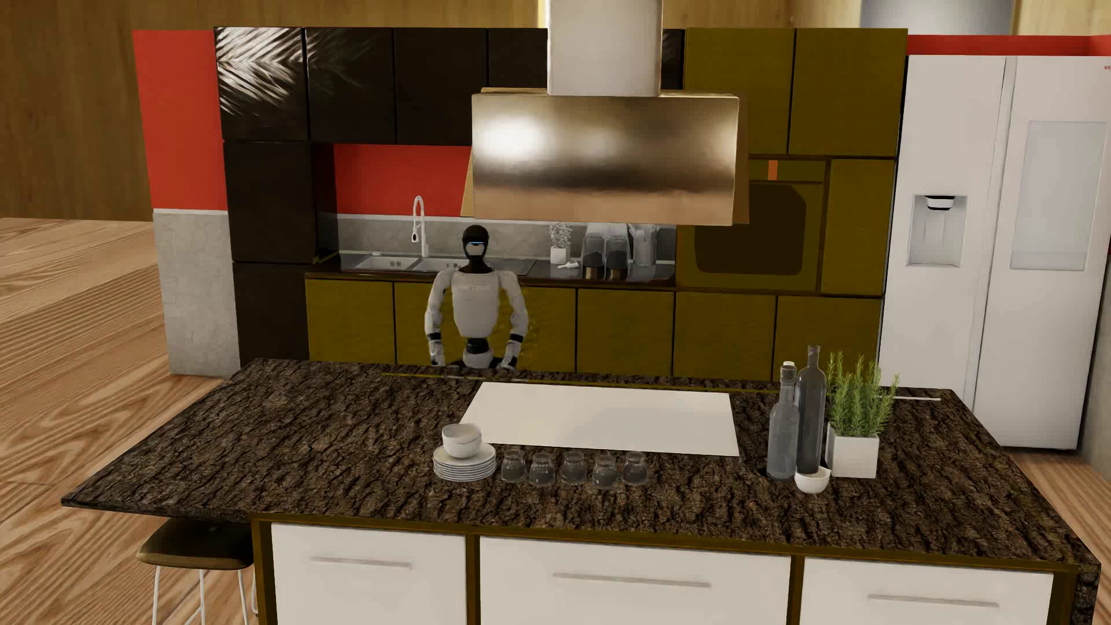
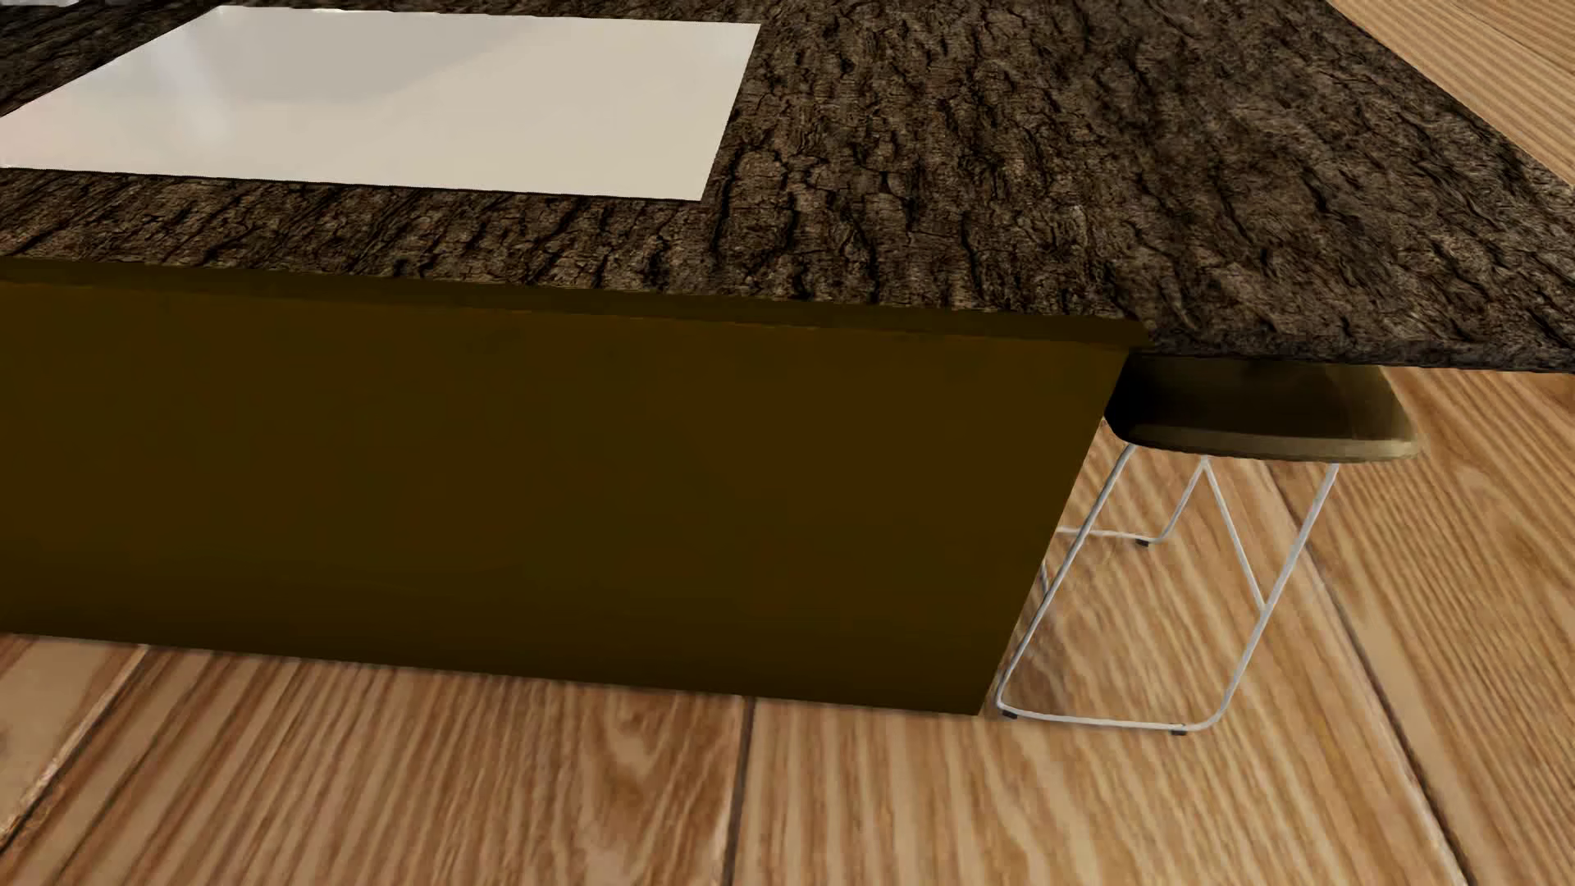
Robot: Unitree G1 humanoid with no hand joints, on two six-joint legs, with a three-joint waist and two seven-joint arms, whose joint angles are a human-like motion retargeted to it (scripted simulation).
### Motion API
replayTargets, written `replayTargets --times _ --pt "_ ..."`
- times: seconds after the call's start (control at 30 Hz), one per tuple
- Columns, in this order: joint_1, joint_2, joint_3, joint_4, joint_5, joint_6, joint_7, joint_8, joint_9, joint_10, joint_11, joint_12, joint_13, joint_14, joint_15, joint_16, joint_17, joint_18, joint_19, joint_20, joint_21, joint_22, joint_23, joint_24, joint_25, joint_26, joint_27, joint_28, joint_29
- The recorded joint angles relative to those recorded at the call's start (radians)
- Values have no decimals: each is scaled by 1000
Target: Reach out
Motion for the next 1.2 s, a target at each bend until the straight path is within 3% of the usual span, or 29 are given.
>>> replayTargets --times 0.17,0.23,0.27,0.3,0.4,0.47,0.57,0.7,0.77,0.93,1.2 --pt "-22 -19 29 -1 -5 -2 0 0 11 4 -5 3 -39 13 12 11 11 0 0 -24 39 44 2 0 0 0 0 0 0" --pt "-17 -17 42 1 -6 -8 0 0 15 -31 -15 -13 -91 52 6 21 12 0 0 -66 157 78 43 0 0 0 0 0 0" --pt "-11 -20 62 1 -5 -10 0 0 22 -53 -15 -37 -171 75 7 21 18 0 0 -102 236 100 131 0 0 0 0 0 0" --pt "-4 -22 84 3 -4 -8 0 0 35 -73 -12 -63 -276 96 10 21 18 0 0 -141 238 111 210 0 0 0 0 0 0" --pt "-12 -37 138 2 -4 -29 0 0 41 -95 -12 -113 -673 152 2 51 -29 0 0 -202 36 86 210 0 0 0 0 0 0" --pt "16 -20 170 4 -2 -73 0 0 67 -135 -10 -123 -995 207 2 99 -39 0 0 -161 -103 51 283 0 0 0 0 0 0" --pt "10 -26 192 3 2 -131 0 0 60 -140 -15 -154 -1336 191 29 135 -153 0 0 -121 -198 53 314 0 0 0 0 0 0" --pt "14 -16 178 5 6 -203 0 0 49 -133 -21 -160 -1594 151 51 191 -276 0 0 -97 -88 63 352 0 0 0 0 0 0" --pt "22 -12 211 5 6 -218 0 0 49 -140 -21 -167 -1662 171 23 200 -279 0 0 -127 -57 87 364 0 0 0 0 0 0" --pt "30 -2 259 7 7 -223 0 0 50 -143 -20 -168 -1623 206 -15 190 -219 0 0 -154 36 135 431 0 0 0 0 0 0" --pt "30 3 274 4 4 -215 0 0 52 -145 -25 -156 -1644 200 -19 178 -203 0 0 -131 3 95 423 0 0 0 0 0 0"
